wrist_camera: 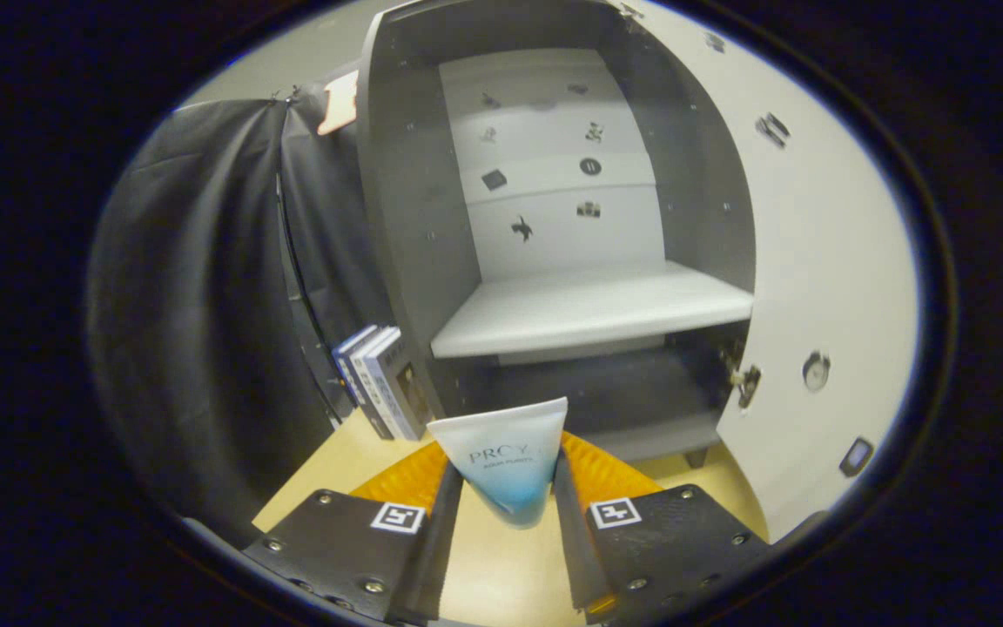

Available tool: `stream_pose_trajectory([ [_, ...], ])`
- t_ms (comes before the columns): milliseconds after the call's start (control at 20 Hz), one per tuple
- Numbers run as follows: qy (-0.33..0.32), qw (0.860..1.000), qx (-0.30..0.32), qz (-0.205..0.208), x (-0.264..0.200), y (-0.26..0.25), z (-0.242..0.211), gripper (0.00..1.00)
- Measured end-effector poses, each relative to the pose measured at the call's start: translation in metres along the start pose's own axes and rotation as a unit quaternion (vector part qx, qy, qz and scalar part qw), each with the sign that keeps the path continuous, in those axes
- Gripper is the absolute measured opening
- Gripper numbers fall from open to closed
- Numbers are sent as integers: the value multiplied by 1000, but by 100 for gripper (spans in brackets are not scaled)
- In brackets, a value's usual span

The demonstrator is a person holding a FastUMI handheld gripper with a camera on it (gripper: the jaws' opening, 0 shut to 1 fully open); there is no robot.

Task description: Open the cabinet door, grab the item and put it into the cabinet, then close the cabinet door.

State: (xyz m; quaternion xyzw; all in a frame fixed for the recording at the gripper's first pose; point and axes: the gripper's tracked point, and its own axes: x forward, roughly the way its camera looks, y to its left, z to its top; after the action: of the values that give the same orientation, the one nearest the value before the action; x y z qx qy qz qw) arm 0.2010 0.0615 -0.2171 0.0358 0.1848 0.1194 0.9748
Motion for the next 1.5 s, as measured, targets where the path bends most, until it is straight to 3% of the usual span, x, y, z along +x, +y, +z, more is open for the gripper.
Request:
stream_pose_trajectory([
  [200, -54, 998, -45, -4, 23, 2, 74, 55],
  [600, -119, 992, -30, -18, 90, -24, 159, 54],
  [1000, -102, 993, -16, -48, 151, -65, 149, 54],
  [1500, -96, 994, 3, -44, 161, -70, 141, 61],
])
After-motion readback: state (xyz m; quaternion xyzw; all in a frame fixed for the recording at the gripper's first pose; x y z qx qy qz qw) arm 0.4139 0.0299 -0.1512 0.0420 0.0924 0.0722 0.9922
